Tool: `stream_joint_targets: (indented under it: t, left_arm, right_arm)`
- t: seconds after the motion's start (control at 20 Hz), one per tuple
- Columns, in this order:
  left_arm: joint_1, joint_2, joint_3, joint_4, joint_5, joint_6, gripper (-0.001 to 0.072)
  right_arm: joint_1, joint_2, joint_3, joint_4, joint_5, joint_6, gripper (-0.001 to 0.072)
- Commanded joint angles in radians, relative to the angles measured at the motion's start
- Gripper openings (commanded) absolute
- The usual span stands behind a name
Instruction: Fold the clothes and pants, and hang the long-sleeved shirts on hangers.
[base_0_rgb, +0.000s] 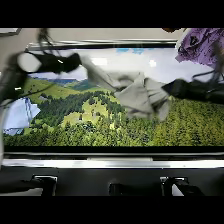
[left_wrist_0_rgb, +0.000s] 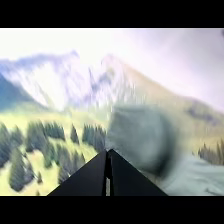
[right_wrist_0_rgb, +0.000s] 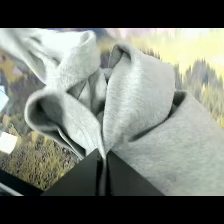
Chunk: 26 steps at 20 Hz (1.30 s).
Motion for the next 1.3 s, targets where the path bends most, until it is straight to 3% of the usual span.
stream_joint_targets:
  t: [0.0,0.3,0.4,0.55,0.85,0.95,1.1,1.15,1.25]
  left_arm:
    - [0.007,0.219,0.000,0.166,-0.018,-0.011,0.0011]
    - [0.006,0.406,0.000,0.166,-0.210,-0.053,0.0011]
    - [0.006,0.417,0.000,0.166,-0.279,-0.071,0.0011]
    - [0.006,0.378,-0.044,0.166,-0.283,-0.071,0.0012]
    - [0.006,0.086,-0.147,0.164,-0.261,-0.071,0.0012]
    - [0.006,-0.050,-0.150,0.161,-0.253,-0.071,0.0012]
    - [0.006,-0.225,-0.148,0.153,-0.228,-0.071,0.0012]
    - [0.006,-0.270,-0.148,0.152,-0.223,-0.071,0.0013]
    - [0.008,-0.326,-0.148,0.145,-0.220,-0.071,0.0013]
  right_arm:
    - [0.000,0.089,0.183,-0.005,0.042,-0.016,0.0031]
    - [0.000,0.213,0.238,-0.001,0.106,0.071,0.0031]
    - [0.000,0.221,0.238,-0.002,0.092,0.076,0.0031]
    - [0.000,0.155,0.238,-0.035,0.028,0.076,0.0031]
    - [0.100,-0.298,0.236,-0.036,-0.019,0.058,0.0032]
    - [0.167,-0.486,0.236,-0.045,-0.099,0.029,0.0031]
    - [0.207,-0.708,0.236,-0.023,-0.264,0.092,0.0032]
    - [0.204,-0.760,0.236,0.002,-0.295,0.107,0.0046]
    - [0.202,-0.816,0.236,0.042,-0.315,0.130,0.0257]
